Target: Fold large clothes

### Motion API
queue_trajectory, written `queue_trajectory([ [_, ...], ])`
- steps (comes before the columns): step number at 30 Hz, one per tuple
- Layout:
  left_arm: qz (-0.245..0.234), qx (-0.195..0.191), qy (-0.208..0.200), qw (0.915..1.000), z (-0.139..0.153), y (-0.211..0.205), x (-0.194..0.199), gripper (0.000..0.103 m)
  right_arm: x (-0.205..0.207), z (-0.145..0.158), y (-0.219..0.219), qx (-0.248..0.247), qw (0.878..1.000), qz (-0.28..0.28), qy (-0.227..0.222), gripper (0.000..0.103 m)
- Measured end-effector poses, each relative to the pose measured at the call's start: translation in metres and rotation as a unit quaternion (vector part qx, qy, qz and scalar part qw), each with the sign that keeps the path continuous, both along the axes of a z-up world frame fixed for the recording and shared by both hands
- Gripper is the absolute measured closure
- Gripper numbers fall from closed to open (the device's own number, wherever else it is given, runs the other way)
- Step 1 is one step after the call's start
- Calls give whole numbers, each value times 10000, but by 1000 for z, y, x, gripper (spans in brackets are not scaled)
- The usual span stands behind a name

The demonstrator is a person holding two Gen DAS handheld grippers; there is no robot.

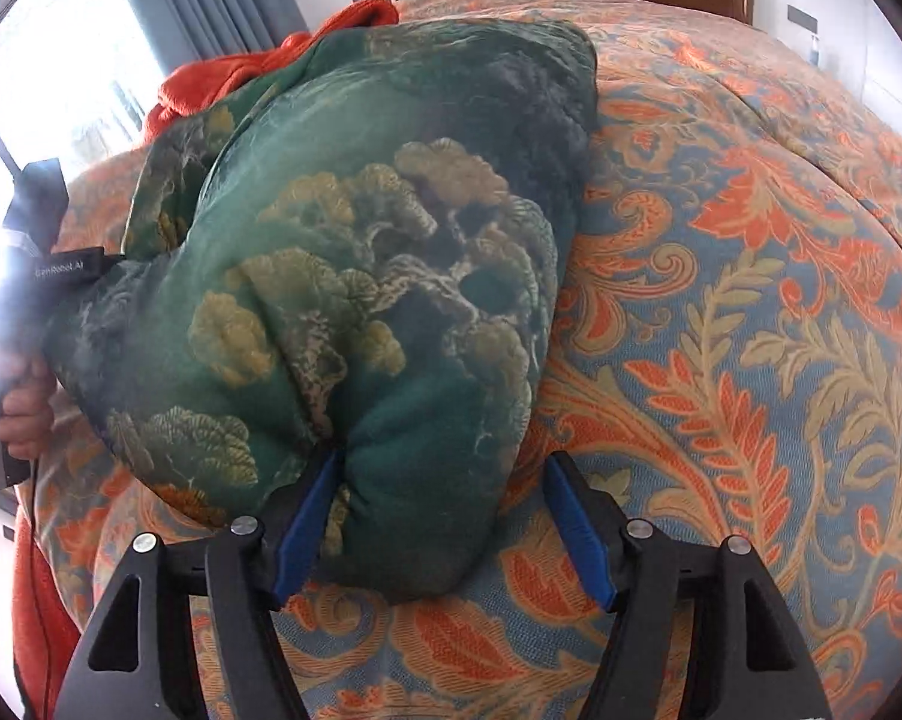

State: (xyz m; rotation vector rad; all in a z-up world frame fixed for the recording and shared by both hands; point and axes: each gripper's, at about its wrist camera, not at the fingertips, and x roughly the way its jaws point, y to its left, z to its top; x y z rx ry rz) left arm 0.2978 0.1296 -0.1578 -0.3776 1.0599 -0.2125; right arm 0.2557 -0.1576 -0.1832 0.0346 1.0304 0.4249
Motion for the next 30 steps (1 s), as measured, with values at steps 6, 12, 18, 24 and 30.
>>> queue_trajectory([
  [6, 287, -216, -211, 9991, 23, 7, -17, 34, -28, 37, -24, 340, 9979, -360, -421, 32],
  [12, 776, -959, -581, 9907, 56, 46, -64, 8, -81, 91, -73, 247, 9904, -761, -1126, 32],
  [18, 1206, -1163, -615, 9839, 57, 71, -90, 7, -118, 92, -111, -373, 9855, -1099, -1238, 23],
  [24, 1556, -358, -833, 9836, 66, 68, -100, 7, -128, 79, -119, -80, 9868, -1414, -786, 23],
  [30, 1624, 330, -1082, 9802, 78, 64, -107, 7, -124, 83, -90, -168, 9889, -1253, -780, 23],
])
